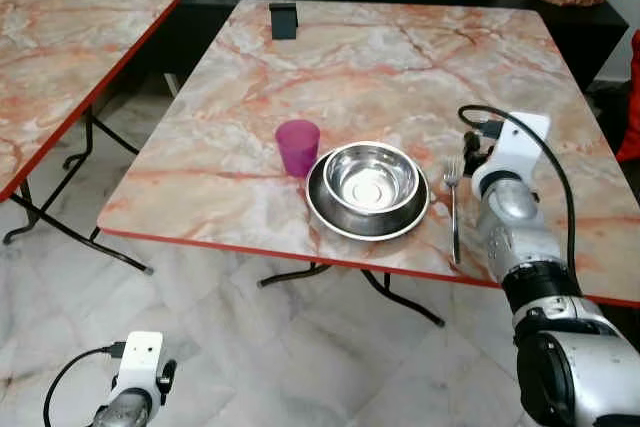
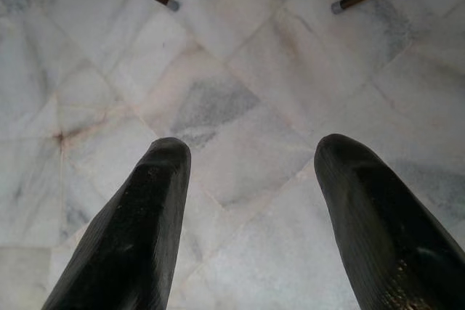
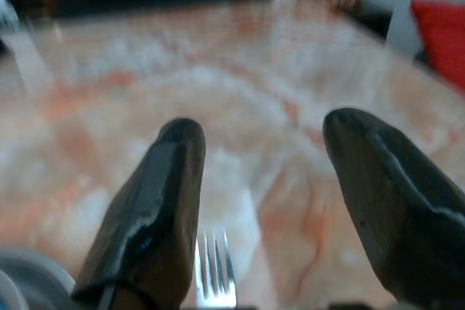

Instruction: Setting the table

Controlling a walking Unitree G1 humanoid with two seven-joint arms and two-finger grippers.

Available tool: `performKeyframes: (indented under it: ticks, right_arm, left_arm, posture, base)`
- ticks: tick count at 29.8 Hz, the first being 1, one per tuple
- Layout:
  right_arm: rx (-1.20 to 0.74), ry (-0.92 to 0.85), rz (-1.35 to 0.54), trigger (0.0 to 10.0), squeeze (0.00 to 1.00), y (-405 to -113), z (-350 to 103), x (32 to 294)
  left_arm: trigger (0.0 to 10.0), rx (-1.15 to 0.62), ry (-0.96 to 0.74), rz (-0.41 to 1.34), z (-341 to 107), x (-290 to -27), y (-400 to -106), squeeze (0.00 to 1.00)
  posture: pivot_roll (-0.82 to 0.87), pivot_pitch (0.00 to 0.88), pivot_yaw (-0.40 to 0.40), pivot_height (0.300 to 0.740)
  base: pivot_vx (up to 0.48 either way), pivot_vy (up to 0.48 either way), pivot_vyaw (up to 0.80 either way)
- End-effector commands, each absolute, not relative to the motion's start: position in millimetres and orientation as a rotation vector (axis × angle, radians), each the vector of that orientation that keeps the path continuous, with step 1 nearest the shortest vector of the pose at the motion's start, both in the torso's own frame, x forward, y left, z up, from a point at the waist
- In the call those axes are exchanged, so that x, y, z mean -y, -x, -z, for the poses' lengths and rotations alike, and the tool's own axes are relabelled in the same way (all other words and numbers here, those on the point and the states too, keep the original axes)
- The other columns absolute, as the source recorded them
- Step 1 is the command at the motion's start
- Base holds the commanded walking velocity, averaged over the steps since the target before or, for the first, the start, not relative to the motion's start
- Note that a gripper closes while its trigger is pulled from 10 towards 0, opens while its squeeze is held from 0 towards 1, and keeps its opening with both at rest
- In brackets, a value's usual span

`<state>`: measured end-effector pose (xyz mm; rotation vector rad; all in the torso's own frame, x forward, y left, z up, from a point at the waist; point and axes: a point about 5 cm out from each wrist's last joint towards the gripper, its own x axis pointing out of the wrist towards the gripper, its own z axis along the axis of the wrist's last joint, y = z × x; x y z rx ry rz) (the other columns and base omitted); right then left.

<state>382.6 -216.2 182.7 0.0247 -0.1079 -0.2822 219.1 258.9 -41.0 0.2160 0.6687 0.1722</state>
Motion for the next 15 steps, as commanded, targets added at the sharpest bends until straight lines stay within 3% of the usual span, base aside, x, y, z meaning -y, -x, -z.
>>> performKeyframes:
  ticks: [1,15]
  right_arm:
    - [0.204,-0.020,0.306,10.0,0.00,-370,-184,216]
    - [0.347,0.021,0.318,10.0,0.00,-325,-179,206]
  left_arm:
    - [10.0,-0.688,-0.216,-0.161,45,-257,-215,0.00]
    - [10.0,-0.658,-0.184,-0.158,43,-251,-219,0.00]
  posture:
    - [0.04,0.102,0.024,0.740]
    - [0.03,0.077,0.022,0.740]
  base:
    - [0.000,0.000,0.00]
    - [0.000,0.000,0.00]
